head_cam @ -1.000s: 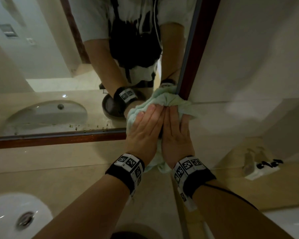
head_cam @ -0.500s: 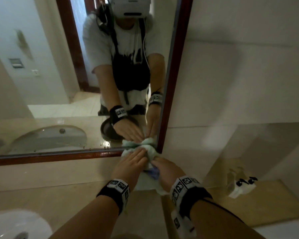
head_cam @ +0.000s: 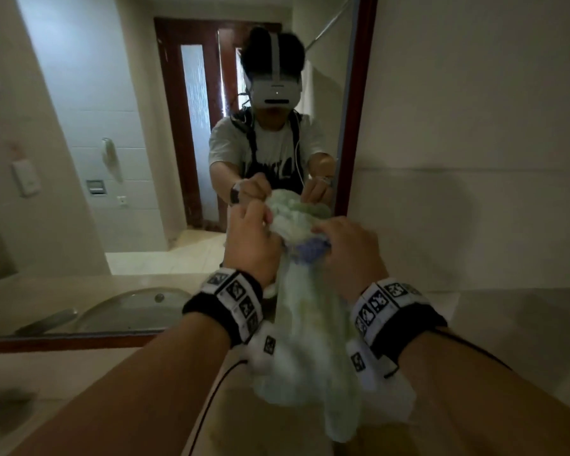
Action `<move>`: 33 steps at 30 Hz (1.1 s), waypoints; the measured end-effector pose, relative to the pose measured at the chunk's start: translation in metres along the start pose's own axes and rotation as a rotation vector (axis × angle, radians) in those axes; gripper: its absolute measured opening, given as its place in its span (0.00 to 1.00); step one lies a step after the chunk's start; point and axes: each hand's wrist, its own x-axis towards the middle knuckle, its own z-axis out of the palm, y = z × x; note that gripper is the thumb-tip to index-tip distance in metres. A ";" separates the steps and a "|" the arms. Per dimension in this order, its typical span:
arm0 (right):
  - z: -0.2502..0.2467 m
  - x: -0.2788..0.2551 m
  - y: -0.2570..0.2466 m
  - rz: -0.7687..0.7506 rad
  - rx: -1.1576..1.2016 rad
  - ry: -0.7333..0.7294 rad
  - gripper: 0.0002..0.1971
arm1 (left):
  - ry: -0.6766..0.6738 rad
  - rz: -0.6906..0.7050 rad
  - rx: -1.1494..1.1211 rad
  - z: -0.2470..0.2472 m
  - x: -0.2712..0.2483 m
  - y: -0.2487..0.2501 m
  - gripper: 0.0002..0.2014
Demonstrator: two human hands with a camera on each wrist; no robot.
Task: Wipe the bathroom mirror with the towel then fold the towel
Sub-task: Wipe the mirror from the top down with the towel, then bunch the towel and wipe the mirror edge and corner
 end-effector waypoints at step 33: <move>0.184 -0.098 0.049 0.215 -0.289 -0.497 0.23 | -0.384 0.452 0.279 0.148 -0.137 -0.171 0.11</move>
